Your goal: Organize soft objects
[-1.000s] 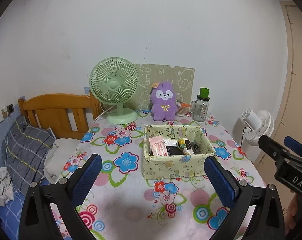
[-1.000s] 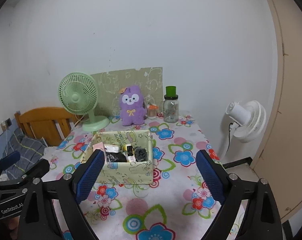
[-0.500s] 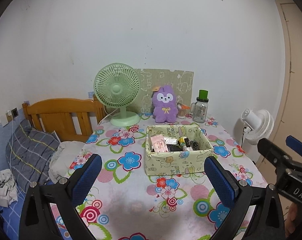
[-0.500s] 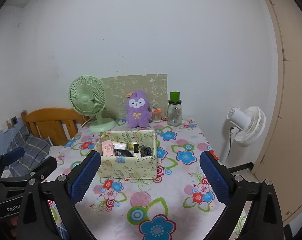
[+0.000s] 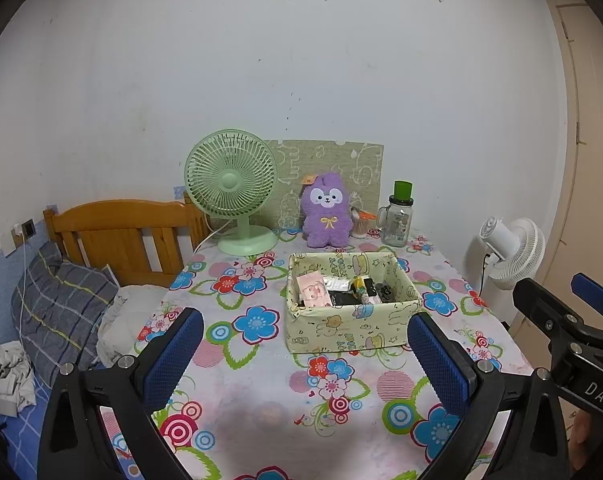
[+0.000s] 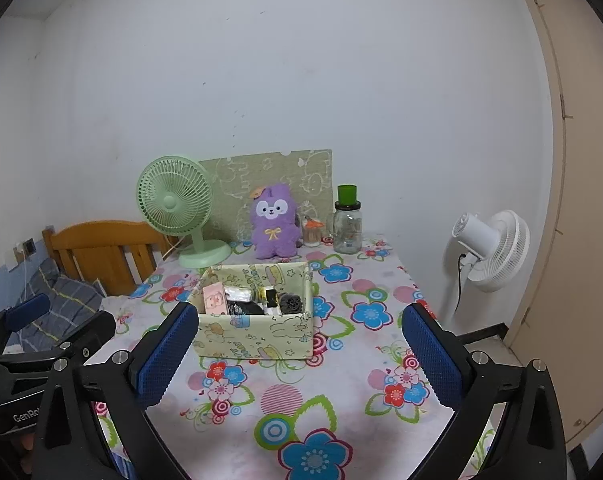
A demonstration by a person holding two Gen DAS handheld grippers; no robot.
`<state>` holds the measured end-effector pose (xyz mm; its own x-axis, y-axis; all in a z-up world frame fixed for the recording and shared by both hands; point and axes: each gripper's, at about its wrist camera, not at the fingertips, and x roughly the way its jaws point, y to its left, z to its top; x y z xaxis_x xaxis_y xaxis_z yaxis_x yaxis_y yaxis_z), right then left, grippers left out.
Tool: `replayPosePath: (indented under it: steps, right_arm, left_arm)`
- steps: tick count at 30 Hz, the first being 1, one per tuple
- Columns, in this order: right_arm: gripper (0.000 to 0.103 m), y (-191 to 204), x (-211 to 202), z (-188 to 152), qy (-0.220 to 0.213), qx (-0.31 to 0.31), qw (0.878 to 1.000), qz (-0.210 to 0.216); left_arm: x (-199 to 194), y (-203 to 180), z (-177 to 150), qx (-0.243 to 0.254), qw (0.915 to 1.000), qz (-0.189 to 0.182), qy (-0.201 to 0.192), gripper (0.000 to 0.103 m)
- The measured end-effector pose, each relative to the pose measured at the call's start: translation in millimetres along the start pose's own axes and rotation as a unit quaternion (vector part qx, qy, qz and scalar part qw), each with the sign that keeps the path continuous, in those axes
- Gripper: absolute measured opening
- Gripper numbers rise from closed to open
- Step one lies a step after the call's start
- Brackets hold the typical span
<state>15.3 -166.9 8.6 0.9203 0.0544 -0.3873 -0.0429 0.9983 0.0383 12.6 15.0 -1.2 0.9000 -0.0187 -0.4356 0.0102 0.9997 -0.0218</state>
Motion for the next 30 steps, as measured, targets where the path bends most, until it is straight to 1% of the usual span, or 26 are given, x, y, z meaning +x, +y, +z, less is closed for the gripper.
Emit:
replayPosePath:
  steps: [30]
  right_arm:
    - [0.103,-0.5,2.3,-1.4,0.005,0.01,1.0,-0.009]
  left_arm:
    - [5.3,-5.7,0.8,0.003,1.0,-0.005,0.003,0.103]
